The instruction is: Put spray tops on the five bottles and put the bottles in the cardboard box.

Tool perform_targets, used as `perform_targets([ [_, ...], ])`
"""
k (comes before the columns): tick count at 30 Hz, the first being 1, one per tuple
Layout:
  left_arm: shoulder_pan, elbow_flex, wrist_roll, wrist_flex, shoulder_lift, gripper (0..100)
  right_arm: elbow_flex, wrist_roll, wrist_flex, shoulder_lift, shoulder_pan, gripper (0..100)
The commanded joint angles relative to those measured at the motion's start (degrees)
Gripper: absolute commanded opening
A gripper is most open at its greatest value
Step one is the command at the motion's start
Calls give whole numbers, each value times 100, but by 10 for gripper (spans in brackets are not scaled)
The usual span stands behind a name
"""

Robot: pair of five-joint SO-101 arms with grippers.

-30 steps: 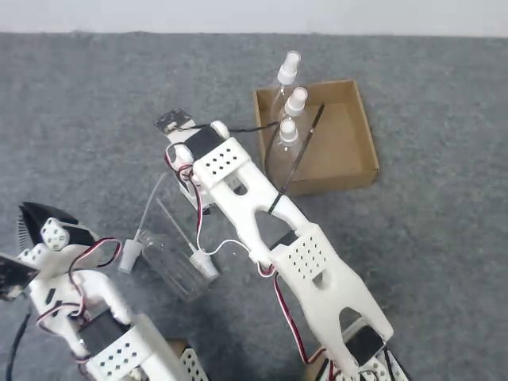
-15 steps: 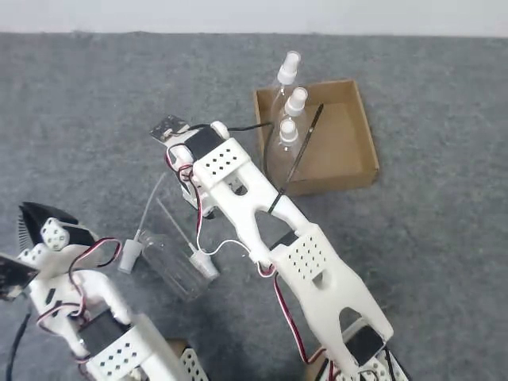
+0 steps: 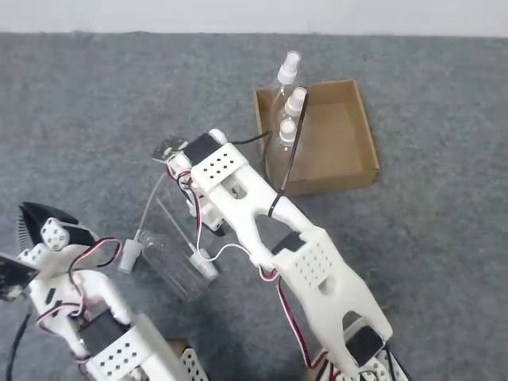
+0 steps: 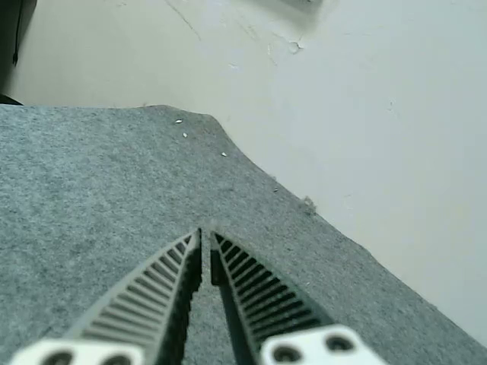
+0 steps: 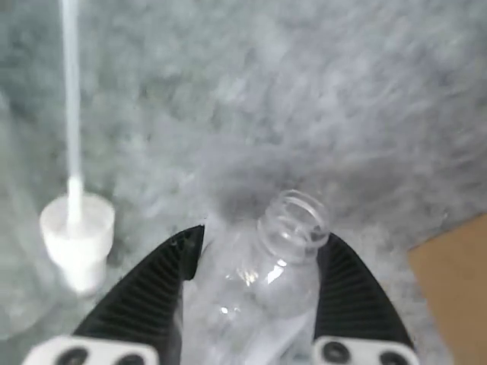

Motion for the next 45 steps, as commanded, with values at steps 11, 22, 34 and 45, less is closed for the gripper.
perform_targets([
  [11,26,-75,-70,-88,-88,13,1108,79,242,-2114,-48,119],
  [22,26,-75,-70,-88,-88,13,2374,53,224,-3152,-119,118],
  [34,26,-75,-70,-88,-88,13,3833,62,-136,-4391,-312,118],
  [45,26,-75,-70,-88,-79,13,5037,1618,-1270,-4382,-690,118],
])
